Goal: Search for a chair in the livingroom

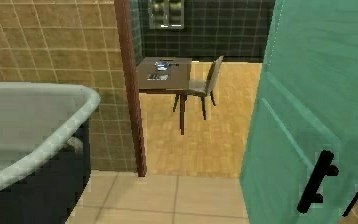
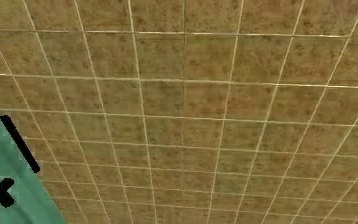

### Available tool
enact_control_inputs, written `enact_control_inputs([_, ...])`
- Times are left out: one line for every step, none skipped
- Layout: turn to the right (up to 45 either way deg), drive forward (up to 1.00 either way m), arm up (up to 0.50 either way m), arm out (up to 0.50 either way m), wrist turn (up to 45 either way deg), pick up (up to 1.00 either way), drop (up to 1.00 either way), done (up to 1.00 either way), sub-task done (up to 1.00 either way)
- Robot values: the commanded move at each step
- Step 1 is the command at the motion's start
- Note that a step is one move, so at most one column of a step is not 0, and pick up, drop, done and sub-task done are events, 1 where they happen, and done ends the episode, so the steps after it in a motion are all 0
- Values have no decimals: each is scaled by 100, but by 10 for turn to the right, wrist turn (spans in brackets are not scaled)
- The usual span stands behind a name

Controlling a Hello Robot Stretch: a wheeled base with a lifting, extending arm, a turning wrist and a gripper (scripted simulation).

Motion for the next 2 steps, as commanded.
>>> enact_control_inputs([0, 100, 0, 0, 0, 0, 0, 0, 0])
enact_control_inputs([0, 55, 0, 0, 0, 0, 0, 0, 0])
